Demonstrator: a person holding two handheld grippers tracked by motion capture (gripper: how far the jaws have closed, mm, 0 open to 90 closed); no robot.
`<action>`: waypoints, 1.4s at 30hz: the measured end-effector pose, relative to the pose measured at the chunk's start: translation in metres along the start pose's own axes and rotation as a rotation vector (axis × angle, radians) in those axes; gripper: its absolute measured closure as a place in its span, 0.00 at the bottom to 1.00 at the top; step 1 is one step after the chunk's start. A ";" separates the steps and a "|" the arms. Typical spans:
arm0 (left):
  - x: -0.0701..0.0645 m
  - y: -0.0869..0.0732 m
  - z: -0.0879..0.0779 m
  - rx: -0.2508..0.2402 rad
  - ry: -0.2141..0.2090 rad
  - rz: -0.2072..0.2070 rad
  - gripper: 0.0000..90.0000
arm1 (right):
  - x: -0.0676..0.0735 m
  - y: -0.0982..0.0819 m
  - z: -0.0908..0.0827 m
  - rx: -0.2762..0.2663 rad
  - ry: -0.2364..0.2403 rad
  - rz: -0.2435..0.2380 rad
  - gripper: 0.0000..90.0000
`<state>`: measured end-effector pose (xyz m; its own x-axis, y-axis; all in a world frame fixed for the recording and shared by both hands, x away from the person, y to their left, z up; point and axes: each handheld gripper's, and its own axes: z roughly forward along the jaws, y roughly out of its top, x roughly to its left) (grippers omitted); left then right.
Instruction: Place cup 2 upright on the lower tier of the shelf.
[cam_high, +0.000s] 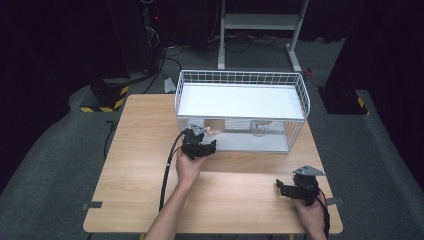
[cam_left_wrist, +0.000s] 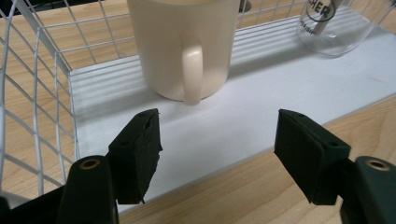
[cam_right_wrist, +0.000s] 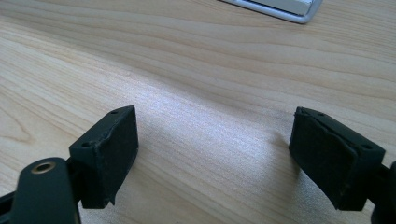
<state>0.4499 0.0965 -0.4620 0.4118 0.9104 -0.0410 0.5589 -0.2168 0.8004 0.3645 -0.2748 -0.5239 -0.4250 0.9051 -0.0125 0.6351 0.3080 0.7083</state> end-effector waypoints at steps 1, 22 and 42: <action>-0.001 0.000 -0.002 -0.004 -0.006 -0.005 0.35 | 0.000 0.000 0.000 -0.001 -0.001 -0.003 0.18; -0.001 -0.004 -0.027 -0.026 -0.032 0.014 0.33 | 0.000 0.000 0.000 -0.002 0.000 -0.006 0.18; 0.003 -0.018 -0.043 -0.033 -0.057 0.005 0.31 | 0.000 0.000 0.000 -0.002 -0.001 -0.004 0.18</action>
<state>0.4103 0.1180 -0.4506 0.4553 0.8876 -0.0697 0.5331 -0.2091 0.8198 0.3648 -0.2750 -0.5240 -0.4270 0.9041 -0.0157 0.6324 0.3110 0.7094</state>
